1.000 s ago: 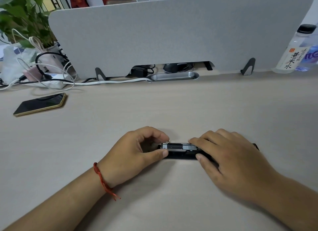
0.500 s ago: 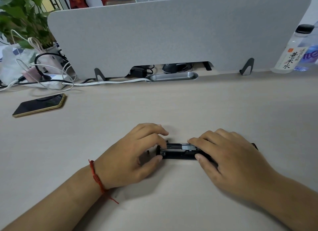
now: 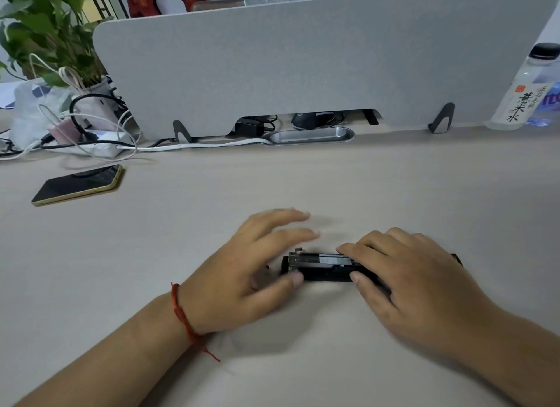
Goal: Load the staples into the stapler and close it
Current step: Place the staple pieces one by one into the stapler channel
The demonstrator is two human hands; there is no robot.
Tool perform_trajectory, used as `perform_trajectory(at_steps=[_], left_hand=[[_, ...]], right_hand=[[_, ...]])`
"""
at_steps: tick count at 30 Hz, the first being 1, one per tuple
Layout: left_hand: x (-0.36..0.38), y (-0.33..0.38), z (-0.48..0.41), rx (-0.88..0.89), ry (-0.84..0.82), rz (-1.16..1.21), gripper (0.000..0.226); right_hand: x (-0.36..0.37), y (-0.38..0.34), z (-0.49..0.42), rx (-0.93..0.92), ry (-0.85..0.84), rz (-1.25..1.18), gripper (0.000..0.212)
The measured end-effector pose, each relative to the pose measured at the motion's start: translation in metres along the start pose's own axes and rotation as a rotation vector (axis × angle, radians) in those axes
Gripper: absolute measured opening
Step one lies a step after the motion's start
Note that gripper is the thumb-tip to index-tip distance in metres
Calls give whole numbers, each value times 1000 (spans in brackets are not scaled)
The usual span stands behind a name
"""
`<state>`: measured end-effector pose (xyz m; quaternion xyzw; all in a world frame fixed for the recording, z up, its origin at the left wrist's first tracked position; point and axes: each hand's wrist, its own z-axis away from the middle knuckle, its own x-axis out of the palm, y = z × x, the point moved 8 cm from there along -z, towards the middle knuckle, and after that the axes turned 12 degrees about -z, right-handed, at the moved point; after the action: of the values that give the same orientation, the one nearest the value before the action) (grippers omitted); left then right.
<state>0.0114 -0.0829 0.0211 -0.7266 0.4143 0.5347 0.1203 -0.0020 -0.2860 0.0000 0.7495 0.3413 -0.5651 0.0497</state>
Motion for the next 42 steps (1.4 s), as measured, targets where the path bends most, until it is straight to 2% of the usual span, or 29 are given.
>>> perform_trajectory(at_steps=[2, 4, 7, 12, 17, 22, 27, 34, 38, 42], left_hand=[[-16, -13, 4, -74, 99, 21, 41], [-22, -20, 6, -96, 106, -4, 32], [-18, -27, 7, -107, 25, -48, 26], [-10, -41, 12, -155, -174, -12, 42], [-7, -59, 22, -243, -335, 47, 41], [-5, -55, 24, -183, -394, 39, 42], [-8, -59, 29, -203, -458, 19, 37], [-8, -56, 28, -200, -485, -5, 35], [-8, -59, 29, -203, -486, 11, 27], [-4, -60, 21, -220, -343, -14, 12]], right_hand=[[0, 1, 0, 1, -6, -9, 34], [0, 2, 0, 5, -6, -9, 34], [1, 2, 1, -3, -11, 3, 33], [-2, -2, 1, -22, -6, 15, 30], [-1, 0, 2, 7, -33, -7, 28], [0, 1, 1, 21, -36, -19, 28], [0, 1, 1, 20, -23, -16, 29], [-1, 1, 2, 20, -21, -22, 29], [-1, 1, 1, 25, -21, -25, 29], [0, 2, 0, 32, -27, -23, 29]])
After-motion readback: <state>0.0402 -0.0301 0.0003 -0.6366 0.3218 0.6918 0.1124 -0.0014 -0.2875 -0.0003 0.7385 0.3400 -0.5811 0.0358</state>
